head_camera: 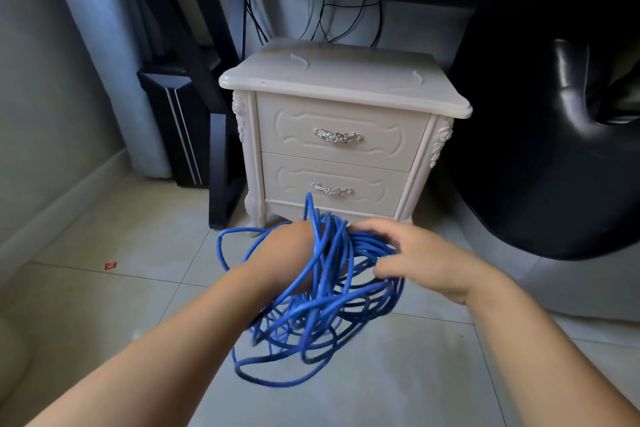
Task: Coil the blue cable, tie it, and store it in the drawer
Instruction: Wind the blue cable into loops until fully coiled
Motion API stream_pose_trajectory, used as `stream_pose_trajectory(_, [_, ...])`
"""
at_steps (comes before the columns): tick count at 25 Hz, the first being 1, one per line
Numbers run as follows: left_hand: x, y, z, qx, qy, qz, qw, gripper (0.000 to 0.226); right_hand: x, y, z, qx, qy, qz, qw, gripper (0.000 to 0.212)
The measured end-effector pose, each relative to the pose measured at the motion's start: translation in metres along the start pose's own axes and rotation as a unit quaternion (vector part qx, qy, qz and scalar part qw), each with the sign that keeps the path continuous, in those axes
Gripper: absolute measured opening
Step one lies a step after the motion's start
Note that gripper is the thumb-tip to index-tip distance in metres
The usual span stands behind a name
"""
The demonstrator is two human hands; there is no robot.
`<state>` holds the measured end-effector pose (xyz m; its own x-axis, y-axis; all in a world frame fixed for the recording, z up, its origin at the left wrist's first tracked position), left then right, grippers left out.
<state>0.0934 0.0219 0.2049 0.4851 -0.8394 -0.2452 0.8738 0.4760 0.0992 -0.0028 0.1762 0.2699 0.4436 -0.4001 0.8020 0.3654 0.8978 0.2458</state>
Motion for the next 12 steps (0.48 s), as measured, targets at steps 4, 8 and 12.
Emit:
stream_pose_trajectory(4, [-0.051, 0.039, 0.045, -0.052, -0.12, -0.011, 0.991, 0.011, 0.013, 0.001, -0.02, -0.097, -0.042, -0.008, 0.994, 0.04])
stream_pose_trajectory(8, [-0.042, 0.027, 0.031, -0.034, -0.011, 0.071, 0.997, 0.008, 0.0, -0.009, -0.035, -0.153, 0.003, -0.016, 0.988, 0.053])
stream_pose_trajectory(12, [-0.039, 0.029, 0.033, -0.077, 0.013, 0.038, 0.996, 0.027, -0.01, -0.013, -0.029, -0.155, 0.054, -0.035, 0.986, 0.03])
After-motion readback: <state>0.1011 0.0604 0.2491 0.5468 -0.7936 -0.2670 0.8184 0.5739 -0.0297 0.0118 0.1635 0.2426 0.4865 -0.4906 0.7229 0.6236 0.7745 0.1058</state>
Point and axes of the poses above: each hand's wrist, its own y-axis away from the middle knuckle, its own z-axis out of the back of the hand, x = y × z, the point moved 3 cm from there along -y, towards the middle knuckle, and after that the axes turned 1 degree about z, right-handed, at the moved point
